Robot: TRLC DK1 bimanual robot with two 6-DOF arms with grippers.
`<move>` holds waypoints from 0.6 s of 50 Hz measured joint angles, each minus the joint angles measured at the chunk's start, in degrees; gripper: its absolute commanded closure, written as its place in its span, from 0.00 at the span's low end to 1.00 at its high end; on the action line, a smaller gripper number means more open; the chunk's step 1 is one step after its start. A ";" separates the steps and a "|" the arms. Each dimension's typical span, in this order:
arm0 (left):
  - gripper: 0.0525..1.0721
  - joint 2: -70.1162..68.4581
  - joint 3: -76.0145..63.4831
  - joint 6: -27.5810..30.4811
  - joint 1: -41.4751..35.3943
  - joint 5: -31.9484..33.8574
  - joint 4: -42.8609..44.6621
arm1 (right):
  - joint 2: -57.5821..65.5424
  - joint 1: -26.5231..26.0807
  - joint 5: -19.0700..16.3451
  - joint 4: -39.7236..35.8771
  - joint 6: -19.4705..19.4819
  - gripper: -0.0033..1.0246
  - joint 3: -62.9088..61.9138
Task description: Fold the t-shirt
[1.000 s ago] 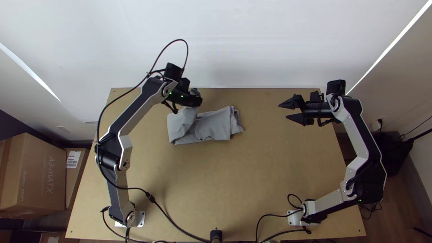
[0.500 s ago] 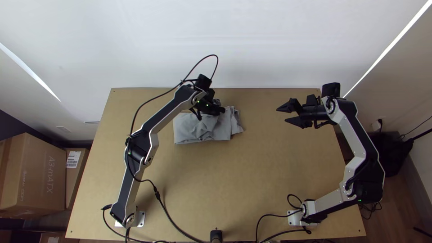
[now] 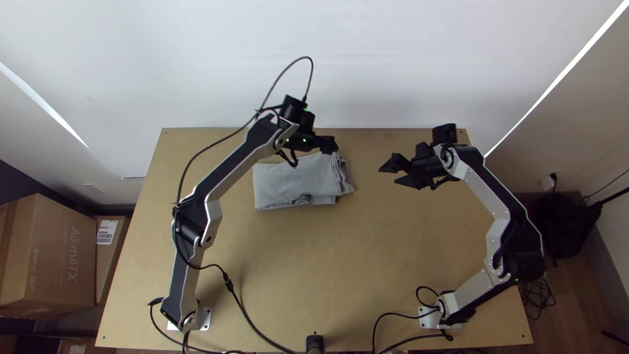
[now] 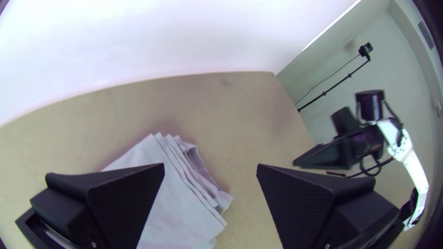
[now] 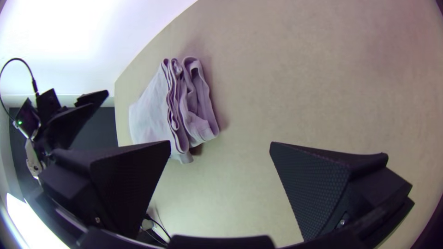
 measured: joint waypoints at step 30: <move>0.05 -22.77 -3.76 5.73 18.12 -5.86 -11.32 | 17.59 9.90 -0.52 7.41 -4.00 0.04 14.19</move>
